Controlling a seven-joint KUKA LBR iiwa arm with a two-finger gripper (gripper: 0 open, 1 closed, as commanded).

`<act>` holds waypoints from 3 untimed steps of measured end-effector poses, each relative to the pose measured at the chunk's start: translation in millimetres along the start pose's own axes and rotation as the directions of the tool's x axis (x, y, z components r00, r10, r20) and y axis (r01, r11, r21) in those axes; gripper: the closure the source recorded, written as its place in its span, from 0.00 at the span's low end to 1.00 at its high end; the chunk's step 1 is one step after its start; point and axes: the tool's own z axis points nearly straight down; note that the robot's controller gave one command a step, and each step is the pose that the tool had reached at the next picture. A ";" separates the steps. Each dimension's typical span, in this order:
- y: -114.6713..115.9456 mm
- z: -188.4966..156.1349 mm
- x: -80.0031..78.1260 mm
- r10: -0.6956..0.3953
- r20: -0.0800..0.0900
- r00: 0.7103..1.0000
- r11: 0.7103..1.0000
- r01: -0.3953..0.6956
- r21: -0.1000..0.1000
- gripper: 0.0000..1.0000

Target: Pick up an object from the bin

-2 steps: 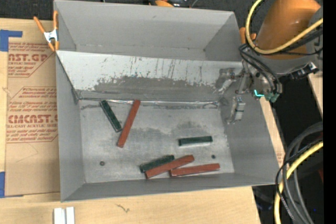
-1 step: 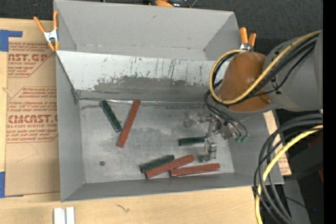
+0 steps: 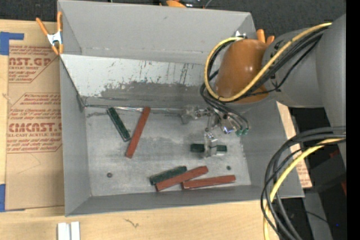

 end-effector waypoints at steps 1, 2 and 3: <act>10.6 0.2 -10.3 -0.187 -0.003 0.982 0.982 0.187 0.000 0.00; 10.5 0.2 -10.2 -0.187 -0.003 0.982 0.982 0.187 0.000 1.00; -58.5 -136.6 37.4 -0.424 0.000 0.906 0.906 0.424 0.006 1.00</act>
Offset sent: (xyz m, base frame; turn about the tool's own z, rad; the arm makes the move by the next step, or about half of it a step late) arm 0.0060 0.0127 -0.0001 -0.1897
